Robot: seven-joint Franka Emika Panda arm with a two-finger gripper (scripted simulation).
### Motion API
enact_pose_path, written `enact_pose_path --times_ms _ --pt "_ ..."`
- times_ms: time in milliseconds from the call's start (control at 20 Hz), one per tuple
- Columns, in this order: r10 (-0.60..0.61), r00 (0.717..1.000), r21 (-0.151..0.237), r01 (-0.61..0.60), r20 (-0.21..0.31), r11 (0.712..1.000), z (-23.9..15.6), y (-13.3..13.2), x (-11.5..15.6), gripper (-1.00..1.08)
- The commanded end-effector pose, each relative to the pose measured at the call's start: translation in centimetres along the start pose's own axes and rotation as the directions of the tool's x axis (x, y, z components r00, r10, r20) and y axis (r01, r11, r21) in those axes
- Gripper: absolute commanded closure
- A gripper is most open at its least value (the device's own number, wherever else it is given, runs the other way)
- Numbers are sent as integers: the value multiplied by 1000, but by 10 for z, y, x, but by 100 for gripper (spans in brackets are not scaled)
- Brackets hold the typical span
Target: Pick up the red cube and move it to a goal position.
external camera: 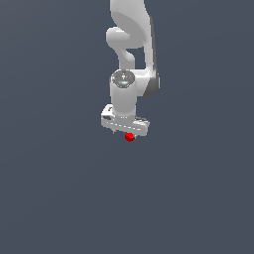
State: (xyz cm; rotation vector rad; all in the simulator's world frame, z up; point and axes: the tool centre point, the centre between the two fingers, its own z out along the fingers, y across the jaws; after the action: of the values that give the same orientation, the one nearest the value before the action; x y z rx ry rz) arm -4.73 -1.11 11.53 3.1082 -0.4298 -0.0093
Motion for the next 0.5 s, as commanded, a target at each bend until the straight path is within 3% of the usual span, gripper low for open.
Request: enact_pose_path --times_ms 0,450 --pt "68 998 0 -68 -1 998 14 0 -9 -92" --pt "293 956 2 -293 -3 956 62 -3 -39 -92"
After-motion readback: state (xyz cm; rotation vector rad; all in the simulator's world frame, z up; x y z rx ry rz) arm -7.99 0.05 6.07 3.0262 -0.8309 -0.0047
